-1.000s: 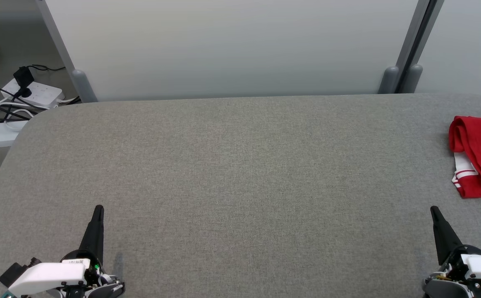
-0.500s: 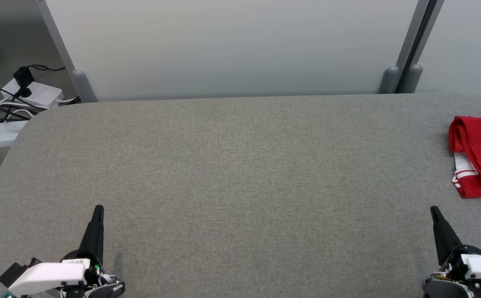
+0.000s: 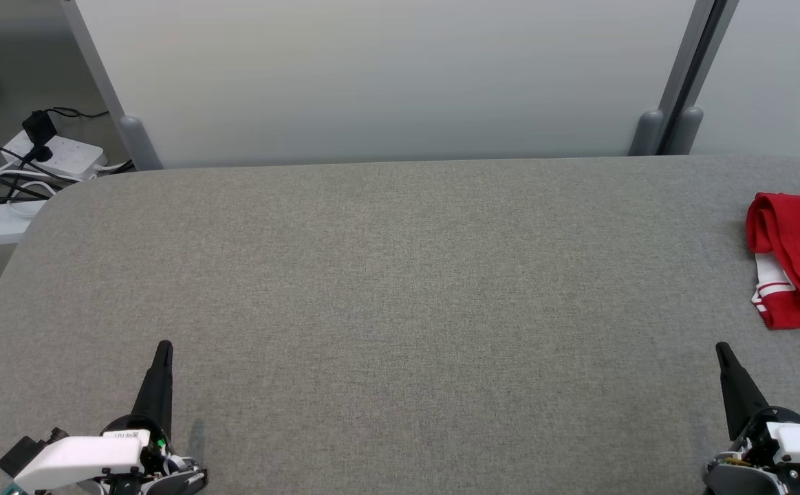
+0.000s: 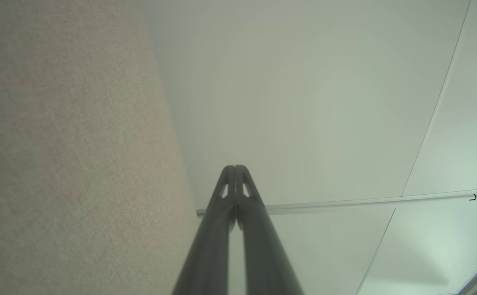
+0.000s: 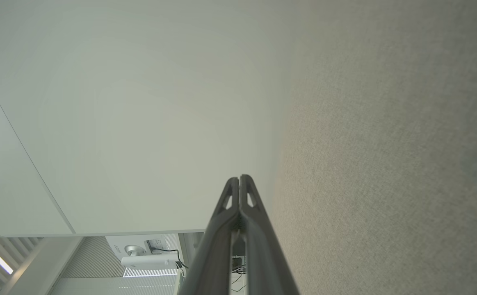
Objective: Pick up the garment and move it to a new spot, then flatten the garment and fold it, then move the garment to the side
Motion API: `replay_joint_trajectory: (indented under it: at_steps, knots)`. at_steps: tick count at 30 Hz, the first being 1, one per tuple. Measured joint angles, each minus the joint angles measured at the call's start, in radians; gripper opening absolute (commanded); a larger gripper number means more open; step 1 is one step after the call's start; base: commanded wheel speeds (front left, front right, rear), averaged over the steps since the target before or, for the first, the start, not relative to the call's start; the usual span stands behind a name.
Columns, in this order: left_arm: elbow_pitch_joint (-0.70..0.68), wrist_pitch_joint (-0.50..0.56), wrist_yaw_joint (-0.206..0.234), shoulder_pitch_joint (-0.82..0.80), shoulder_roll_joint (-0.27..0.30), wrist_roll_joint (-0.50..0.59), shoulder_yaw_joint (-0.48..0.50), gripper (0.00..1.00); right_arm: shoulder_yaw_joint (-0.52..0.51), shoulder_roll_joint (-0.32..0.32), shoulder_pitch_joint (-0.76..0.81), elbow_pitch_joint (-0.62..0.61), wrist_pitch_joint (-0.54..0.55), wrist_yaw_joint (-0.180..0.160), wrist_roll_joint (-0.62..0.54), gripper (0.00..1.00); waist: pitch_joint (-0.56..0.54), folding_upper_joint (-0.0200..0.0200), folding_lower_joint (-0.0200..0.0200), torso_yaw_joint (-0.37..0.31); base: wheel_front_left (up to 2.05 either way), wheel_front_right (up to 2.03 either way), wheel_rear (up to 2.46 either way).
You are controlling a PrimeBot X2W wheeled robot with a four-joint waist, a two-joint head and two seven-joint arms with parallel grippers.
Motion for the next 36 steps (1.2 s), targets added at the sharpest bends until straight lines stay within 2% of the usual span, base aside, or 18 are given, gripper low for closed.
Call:
replay_joint_trajectory:
  at_steps: [36]
  knots:
    - [0.0, 0.0, 0.0, 0.0, 0.0, 0.0, 0.0, 0.0, 0.0, 0.0, 0.0, 0.0, 0.0, 0.0, 0.0, 0.0, 0.0, 0.0, 0.0, 0.0, 0.0, 0.0, 0.0]
